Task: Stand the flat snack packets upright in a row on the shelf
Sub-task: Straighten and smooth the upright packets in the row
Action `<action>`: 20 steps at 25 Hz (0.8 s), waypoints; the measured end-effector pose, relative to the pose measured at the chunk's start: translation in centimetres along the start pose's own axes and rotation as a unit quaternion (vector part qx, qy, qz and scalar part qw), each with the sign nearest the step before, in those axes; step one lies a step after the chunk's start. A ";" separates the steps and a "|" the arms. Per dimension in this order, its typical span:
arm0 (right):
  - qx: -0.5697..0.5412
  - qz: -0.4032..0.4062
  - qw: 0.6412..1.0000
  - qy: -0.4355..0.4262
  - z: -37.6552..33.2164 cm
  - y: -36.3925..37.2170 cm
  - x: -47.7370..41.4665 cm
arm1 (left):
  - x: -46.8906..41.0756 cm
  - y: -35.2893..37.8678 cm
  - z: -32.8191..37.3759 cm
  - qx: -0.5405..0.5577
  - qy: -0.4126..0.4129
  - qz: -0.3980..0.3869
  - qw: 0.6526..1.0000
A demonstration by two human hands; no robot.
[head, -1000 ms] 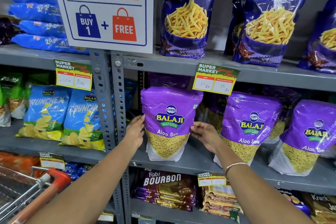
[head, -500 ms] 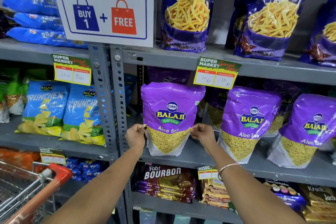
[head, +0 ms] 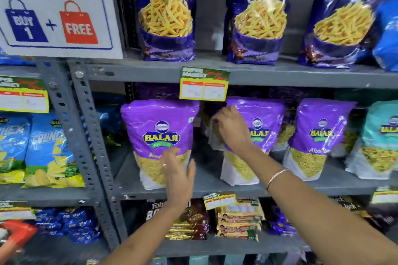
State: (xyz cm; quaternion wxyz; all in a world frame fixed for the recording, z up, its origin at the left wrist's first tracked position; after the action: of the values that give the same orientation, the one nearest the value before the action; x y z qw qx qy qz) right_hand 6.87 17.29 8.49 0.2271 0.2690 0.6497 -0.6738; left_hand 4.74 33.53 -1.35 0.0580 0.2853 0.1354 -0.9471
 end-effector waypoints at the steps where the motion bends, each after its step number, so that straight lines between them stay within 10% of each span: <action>1: 0.051 0.018 0.998 -0.007 1.5 -1.1 -0.8 | 0.4 2.2 0.7 0.026 -0.013 -0.057 0.998; 5: 0.069 -0.052 0.996 0.028 6.6 -4.9 -3.0 | 0.7 10.7 2.6 0.105 -0.157 -0.182 0.965; 13: -0.059 -0.277 0.958 0.031 12.2 -3.7 -5.9 | 0.9 16.3 2.2 0.091 -0.247 -0.149 0.953; 20: -0.225 -0.271 0.935 0.047 11.4 -4.1 -5.9 | 0.3 15.5 1.2 -0.001 -0.258 -0.148 0.955</action>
State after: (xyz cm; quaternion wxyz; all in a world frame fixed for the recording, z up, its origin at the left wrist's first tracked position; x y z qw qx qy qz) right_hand 7.89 5.83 15.60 0.0597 0.0561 0.8422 -0.5330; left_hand 6.76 18.30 -4.03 -0.0494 0.0080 0.1572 -0.9863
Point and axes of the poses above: each hand's wrist, its own x-axis away from the middle knuckle, its own y-axis out of the palm, z = x × y, the point moved 1 cm from there along -x, towards the middle knuckle, and after that the axes turned 7 degrees about x, right-handed, at the moved point
